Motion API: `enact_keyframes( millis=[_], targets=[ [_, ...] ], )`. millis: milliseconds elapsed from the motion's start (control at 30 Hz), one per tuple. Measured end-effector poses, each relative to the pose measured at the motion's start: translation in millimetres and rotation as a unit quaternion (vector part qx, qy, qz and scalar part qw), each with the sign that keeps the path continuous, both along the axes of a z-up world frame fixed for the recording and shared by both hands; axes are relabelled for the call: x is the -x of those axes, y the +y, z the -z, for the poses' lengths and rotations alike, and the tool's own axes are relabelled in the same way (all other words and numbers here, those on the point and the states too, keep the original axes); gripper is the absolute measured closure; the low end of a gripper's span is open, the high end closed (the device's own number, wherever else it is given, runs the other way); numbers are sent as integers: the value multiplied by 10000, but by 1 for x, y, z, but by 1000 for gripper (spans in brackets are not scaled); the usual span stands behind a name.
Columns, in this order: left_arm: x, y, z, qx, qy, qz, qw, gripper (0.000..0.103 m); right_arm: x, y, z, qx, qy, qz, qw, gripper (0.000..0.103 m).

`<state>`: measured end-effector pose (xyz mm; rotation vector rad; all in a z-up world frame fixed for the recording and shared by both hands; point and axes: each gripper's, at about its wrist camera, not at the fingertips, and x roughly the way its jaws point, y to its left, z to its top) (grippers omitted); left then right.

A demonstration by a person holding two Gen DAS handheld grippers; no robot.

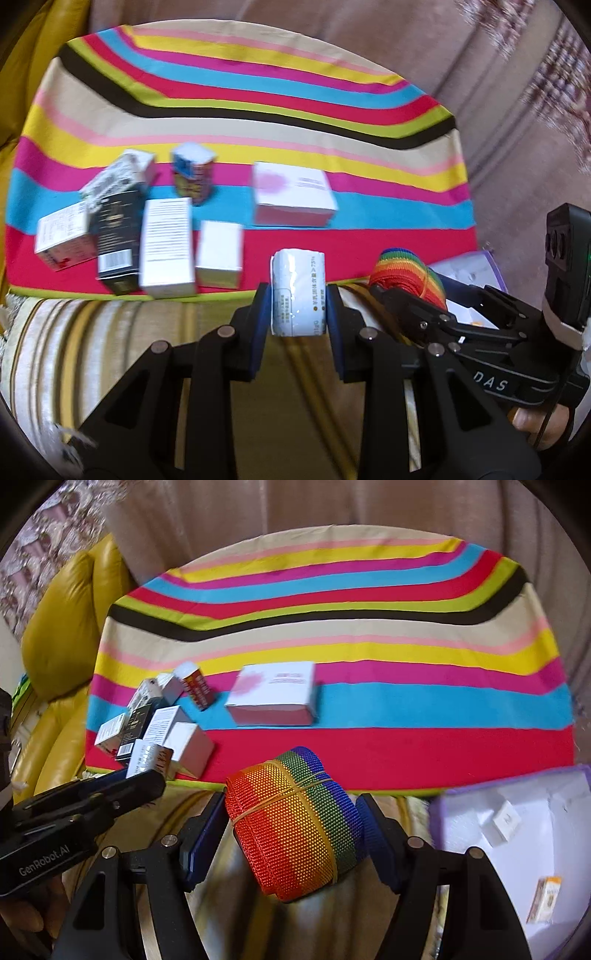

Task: Organize objects
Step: 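Grasp the rainbow strap bundle with the right tool while the left tool holds the white bottle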

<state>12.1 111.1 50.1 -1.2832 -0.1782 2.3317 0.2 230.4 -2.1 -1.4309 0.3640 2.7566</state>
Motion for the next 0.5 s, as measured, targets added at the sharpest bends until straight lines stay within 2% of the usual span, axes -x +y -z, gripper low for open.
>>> enact_keyframes(
  millis=[233, 500],
  targets=[
    [-8, 34, -2, -175, -74, 509, 9985, 70, -36, 36, -1, 70, 11, 547, 9985, 32],
    [-19, 84, -3, -317, -152, 1229, 9918, 70, -78, 90, 6, 26, -107, 1318, 9912, 32]
  ],
)
